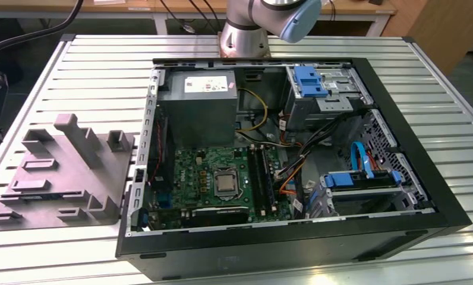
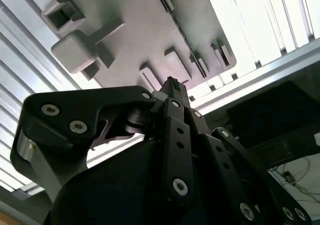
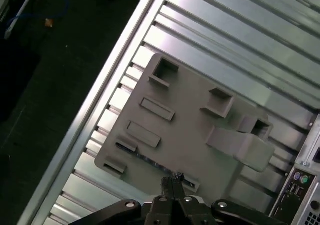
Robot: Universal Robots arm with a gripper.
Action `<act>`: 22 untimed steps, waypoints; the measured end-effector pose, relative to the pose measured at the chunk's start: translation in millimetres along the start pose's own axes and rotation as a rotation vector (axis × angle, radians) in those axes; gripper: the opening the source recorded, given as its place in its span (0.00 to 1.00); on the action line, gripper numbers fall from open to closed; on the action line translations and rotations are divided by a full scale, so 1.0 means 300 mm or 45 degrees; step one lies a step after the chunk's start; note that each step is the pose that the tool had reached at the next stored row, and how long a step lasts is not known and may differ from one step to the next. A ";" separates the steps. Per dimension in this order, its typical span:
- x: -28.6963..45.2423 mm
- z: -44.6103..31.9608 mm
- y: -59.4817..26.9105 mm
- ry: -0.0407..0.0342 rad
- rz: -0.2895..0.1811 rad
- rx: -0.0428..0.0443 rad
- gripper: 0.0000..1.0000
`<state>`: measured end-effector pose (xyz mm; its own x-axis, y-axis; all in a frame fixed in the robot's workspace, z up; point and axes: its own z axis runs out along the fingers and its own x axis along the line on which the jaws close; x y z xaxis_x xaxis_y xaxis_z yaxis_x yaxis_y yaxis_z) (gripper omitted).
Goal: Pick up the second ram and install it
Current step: 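Pick up the second ram and move it above second insertion slot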
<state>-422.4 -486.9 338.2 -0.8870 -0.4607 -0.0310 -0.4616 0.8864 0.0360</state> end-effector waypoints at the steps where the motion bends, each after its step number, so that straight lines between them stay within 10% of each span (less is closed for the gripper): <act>1: 0.000 0.001 0.000 0.0009 -0.023 -0.001 0.10; 22: 0.000 0.014 0.000 0.0200 -0.509 -0.013 0.10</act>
<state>-422.4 -486.8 333.9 -0.6375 -0.7699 -0.0292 -0.7704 0.6367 0.0340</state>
